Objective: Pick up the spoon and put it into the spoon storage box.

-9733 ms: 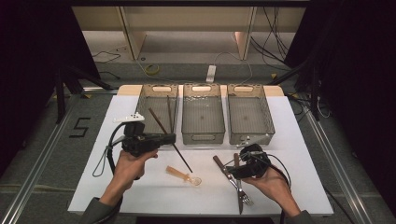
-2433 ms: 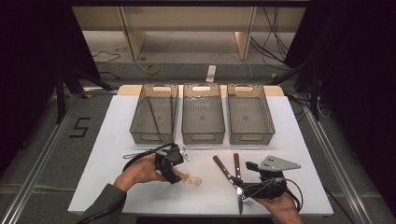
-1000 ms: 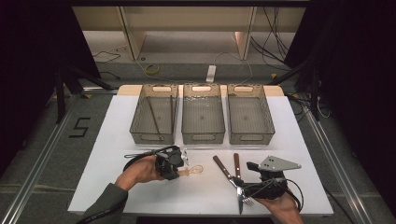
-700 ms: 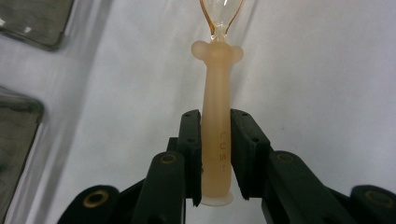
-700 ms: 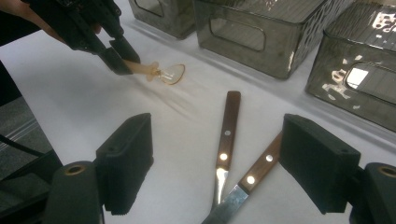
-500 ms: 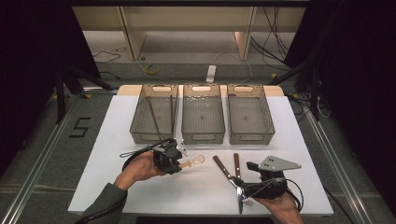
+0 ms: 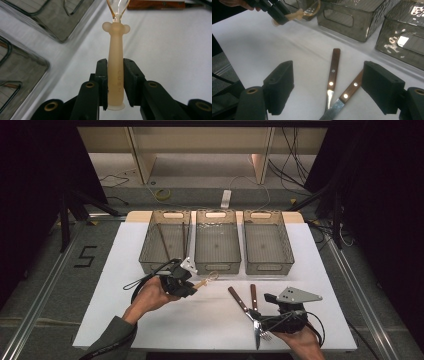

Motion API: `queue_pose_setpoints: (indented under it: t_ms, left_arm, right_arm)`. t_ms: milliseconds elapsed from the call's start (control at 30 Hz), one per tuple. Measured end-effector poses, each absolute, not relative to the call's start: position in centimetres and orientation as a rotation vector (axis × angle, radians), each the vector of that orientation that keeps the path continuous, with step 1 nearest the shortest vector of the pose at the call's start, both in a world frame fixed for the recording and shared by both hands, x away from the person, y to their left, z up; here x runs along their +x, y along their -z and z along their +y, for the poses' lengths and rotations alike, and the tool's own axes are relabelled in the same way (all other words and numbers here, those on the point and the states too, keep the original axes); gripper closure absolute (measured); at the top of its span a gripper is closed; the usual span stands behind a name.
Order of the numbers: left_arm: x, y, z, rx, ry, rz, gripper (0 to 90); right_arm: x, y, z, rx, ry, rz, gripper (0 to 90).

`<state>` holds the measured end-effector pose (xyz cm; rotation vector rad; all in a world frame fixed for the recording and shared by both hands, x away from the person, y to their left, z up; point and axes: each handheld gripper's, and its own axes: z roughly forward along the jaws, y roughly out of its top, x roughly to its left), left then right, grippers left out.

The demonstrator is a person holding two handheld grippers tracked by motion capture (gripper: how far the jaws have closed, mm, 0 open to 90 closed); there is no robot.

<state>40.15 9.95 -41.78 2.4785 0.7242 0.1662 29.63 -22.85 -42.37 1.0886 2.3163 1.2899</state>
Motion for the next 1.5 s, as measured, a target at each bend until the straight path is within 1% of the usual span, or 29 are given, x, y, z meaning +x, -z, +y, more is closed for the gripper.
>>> queue_pose_setpoints:
  t_ms: [367,833,1500]
  left_arm:
    - [40.4,40.6,10.3,2.344,-0.171,0.78,74.5]
    - [42.6,38.6,10.0,2.167,-0.2,0.855,74.5]
    - [45.3,36.6,10.4,2.087,-0.248,0.91,74.5]
  right_arm:
    - [29.7,42.4,-22.9,1.087,-1.286,2.318,26.5]
    - [29.7,42.5,-22.9,1.098,-1.289,2.31,26.5]
    - [29.7,42.6,-22.9,1.103,-1.288,2.308,26.5]
